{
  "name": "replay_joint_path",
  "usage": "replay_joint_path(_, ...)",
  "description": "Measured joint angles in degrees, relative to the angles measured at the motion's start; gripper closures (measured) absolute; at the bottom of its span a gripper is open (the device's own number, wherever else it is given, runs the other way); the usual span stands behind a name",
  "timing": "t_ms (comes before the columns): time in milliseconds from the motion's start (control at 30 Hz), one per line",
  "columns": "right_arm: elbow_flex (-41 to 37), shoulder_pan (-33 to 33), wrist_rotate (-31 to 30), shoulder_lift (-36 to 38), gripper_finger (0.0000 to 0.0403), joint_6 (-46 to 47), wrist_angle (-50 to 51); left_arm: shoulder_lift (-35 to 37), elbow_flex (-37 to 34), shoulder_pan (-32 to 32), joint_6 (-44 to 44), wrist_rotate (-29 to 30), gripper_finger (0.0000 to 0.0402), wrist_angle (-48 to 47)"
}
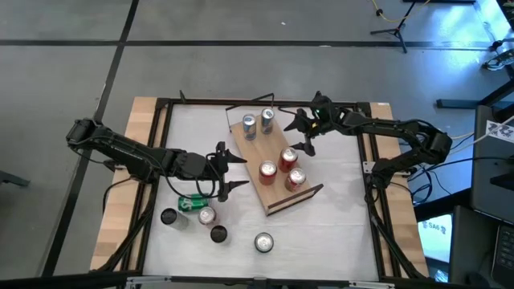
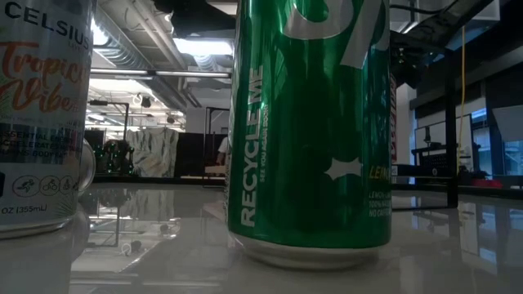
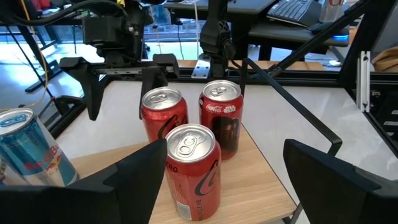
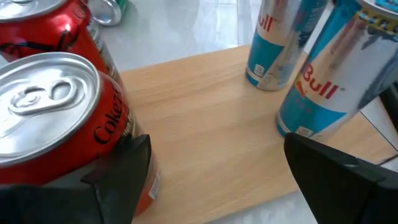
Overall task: Place canned beverage on shelf
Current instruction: Put the red and black soda can on the shelf aligned with the other red and black soda can
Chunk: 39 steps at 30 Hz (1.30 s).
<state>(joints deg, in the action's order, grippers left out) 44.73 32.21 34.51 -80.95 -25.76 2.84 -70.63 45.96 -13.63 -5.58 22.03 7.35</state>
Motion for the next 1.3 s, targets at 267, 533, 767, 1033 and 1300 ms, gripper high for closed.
replay_joint_path(267, 0.0, 0.0, 1.0, 0.0, 0.004, 0.0, 0.1, 0.0, 0.0, 0.0, 0.0, 0.0, 0.009, 0.0)
replay_joint_path(533, 0.0, 0.0, 2.5, 0.0, 0.004, -0.2, 0.1, 0.0, 0.0, 0.0, 0.0, 0.0, 0.009, 0.0)
replay_joint_path(767, 0.0, 0.0, 5.0, 0.0, 0.004, -0.2, 0.0, 0.0, 0.0, 0.0, 0.0, 0.0, 0.009, 0.0)
replay_joint_path(1033, 0.0, 0.0, 7.1, 0.0, 0.004, -0.2, 0.0, 0.0, 0.0, 0.0, 0.0, 0.0, 0.009, 0.0)
replay_joint_path(1300, 0.4, -1.5, 2.4, 0.1, 0.004, -0.2, 0.6, 0.0, 0.0, 0.0, 0.0, 0.0, 0.009, 0.0)
